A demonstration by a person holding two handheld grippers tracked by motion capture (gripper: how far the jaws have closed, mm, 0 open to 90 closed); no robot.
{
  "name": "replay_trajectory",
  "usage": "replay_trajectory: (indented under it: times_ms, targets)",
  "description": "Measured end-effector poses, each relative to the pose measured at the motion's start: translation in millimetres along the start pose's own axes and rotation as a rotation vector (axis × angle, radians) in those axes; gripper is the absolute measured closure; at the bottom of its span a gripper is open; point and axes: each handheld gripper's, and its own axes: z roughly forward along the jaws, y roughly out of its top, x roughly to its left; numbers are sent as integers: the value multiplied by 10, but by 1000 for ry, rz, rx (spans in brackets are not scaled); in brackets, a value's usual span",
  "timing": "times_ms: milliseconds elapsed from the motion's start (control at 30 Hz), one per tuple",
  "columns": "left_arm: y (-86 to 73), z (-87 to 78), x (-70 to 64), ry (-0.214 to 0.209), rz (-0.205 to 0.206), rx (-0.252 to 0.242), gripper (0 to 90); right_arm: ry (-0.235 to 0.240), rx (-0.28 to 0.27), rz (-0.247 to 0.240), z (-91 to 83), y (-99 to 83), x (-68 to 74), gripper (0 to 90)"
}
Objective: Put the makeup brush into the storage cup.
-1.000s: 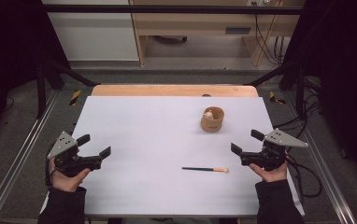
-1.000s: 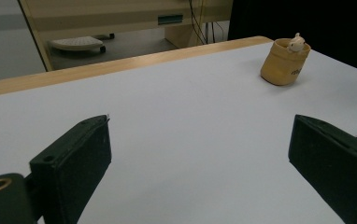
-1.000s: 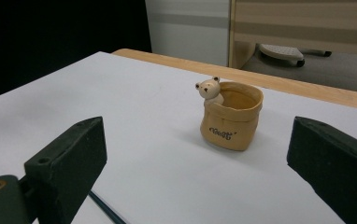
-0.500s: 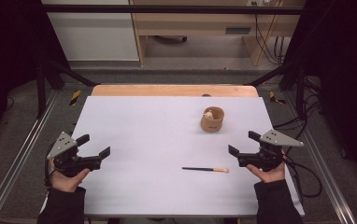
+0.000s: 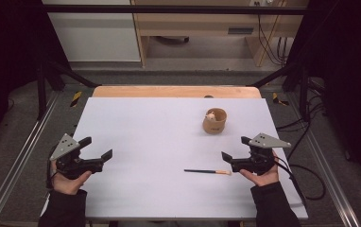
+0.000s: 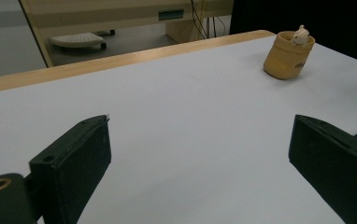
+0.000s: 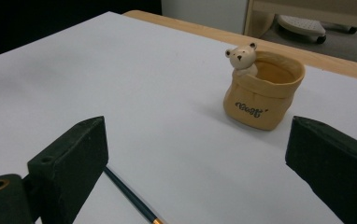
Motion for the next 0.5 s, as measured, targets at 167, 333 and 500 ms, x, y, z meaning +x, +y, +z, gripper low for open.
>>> replay_trajectory:
  times_ms: [167,333,500]
  targets:
    - [-3,7,-8,-1,2,3,54,15,38,-18,98,-21,68,75]
    - [-6,22,-18,-2,5,9,54,37,87,-46,204,-52,149,83]
    - [-9,33,-31,-4,19,21,54,49,132,-56,299,-93,202,90]
